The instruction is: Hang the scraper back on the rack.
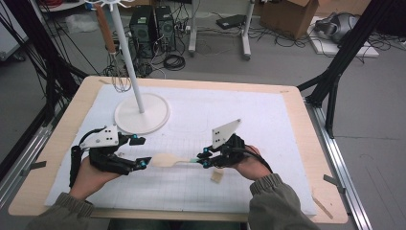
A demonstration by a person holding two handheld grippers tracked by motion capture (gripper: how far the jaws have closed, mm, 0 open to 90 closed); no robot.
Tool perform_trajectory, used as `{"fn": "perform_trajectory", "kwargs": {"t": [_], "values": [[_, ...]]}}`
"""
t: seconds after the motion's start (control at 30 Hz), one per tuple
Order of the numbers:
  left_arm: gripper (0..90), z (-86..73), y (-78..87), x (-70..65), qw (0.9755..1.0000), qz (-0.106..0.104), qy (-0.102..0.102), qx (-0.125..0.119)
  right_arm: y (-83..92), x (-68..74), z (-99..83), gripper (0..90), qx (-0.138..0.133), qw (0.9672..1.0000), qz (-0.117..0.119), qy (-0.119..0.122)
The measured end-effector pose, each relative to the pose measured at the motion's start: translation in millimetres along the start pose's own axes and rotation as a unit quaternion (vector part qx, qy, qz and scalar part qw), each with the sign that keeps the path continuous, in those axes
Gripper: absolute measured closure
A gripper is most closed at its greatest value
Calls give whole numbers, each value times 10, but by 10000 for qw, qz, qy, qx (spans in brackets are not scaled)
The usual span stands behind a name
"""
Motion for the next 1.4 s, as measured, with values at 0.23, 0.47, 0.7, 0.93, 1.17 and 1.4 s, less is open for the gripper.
{"fn": "perform_trajectory", "kwargs": {"t": [0.23, 0.47, 0.7, 0.93, 1.17, 1.4], "values": [[327, 21, -39, -24, 10000, -70, -34, 18, -4, -24, 86, 778, -24, 10000, 12, 34], [327, 69, -47, -50, 9999, -123, -91, 23, 5, -60, 204, 778, -9, 10000, 10, 65], [328, 74, -60, -56, 9998, -162, -110, 56, -10, -103, 352, 778, 35, 9999, -20, 138], [333, 63, -93, -68, 9996, -224, -132, 100, -124, -107, 434, 778, 63, 9998, 46, 168], [350, 69, -131, -94, 9993, -297, -167, 154, -196, -96, 482, 778, 74, 9997, 108, 186], [371, 51, -187, -123, 9987, -413, -192, 210, -226, -64, 507, 777, 67, 9997, 131, 193]]}}
Point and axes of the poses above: each handheld gripper's, and its own axes: y roughly backward along the jaws, z roughly out of its top, x roughly to its left, the point moved 5 cm from there along -y, roughly forward along the jaws, and after that the axes turned 1 degree about z, right-handed, at the moved point
